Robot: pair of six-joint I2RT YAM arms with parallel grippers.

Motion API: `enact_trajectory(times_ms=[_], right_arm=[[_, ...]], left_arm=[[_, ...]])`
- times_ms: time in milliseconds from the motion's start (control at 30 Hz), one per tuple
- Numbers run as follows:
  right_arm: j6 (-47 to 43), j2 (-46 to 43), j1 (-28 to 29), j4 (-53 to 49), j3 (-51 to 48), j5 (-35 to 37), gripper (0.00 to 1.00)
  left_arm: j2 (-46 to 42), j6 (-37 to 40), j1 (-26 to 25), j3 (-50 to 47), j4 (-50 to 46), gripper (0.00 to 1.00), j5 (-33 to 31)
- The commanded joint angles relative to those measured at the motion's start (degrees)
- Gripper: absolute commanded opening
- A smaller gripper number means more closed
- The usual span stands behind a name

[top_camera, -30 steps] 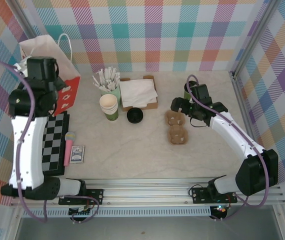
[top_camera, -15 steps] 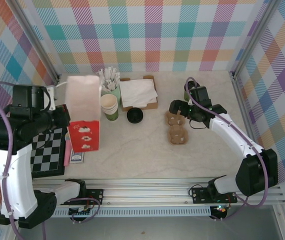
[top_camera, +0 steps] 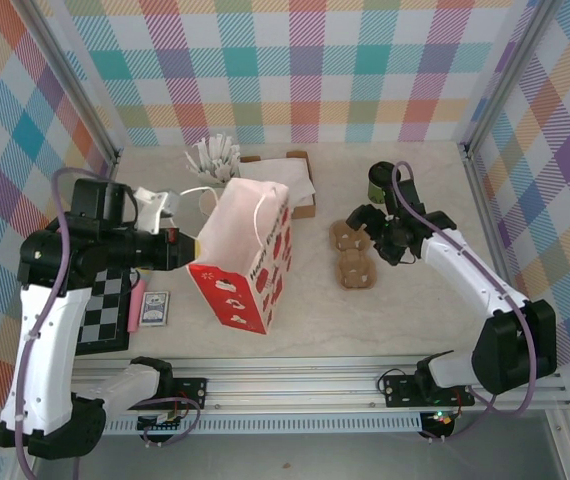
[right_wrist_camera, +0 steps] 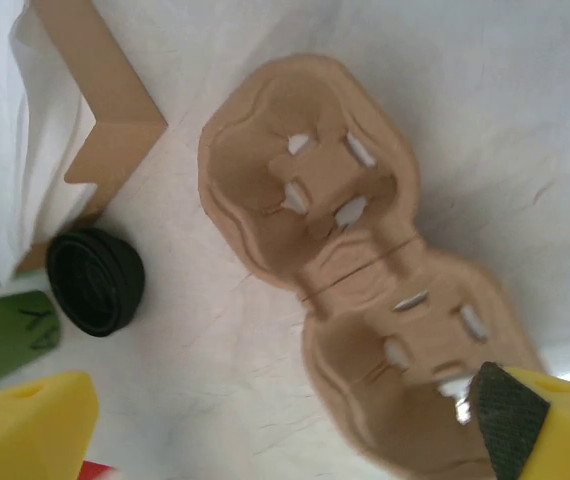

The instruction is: Pack the takeout coffee

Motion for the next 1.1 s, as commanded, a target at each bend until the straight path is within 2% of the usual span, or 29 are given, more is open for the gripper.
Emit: enact_trajectory(times_ms=[0, 133, 233, 433, 500, 700, 800, 900, 1067], right_arm=[[17.03, 2.29, 0.28, 0.06, -0.37, -4.53, 0.94], [24.69, 6.91, 1.19, -2.05, 1.23, -3.29, 0.89], [31.18, 9.9, 2.2, -2.62, 1.83, -1.06, 0.88], [40.25, 14.37, 4.46, -2.4, 3.42, 4.34, 0.8], [41.27, 16.14, 4.66, -2.62, 4.17, 4.56, 0.79], [41.6, 21.2, 5.55, -2.65, 6.23, 4.93, 0.76], [43.05, 23.12, 5.71, -3.07, 6.52, 5.5, 0.75], [44.13, 23.87, 6.11, -1.92, 5.79, 6.42, 0.7], [42.44, 25.69, 6.38, -2.0, 6.25, 9.77, 0.59]], left_arm=[[2.76, 4.04, -3.41, -1.46, 6.18, 0.0, 5.79], [7.1, 8.75, -11.09, -1.76, 8.46, 0.0, 2.25], [10.97, 12.17, -13.65, -0.08, 8.81, 0.0, 2.4], [16.46, 15.88, -13.99, 0.91, 8.98, 0.0, -0.9], [17.01, 17.76, -13.99, 0.81, 8.57, 0.0, -0.86], [16.74, 20.34, -13.64, 0.08, 7.78, 0.0, -6.29], [16.62, 21.33, -13.37, -0.42, 8.47, 0.01, -5.29], [17.7, 21.8, -13.36, -0.59, 8.92, 0.02, -3.15], [20.02, 26.01, -13.45, 0.18, 8.77, 0.05, 7.33]])
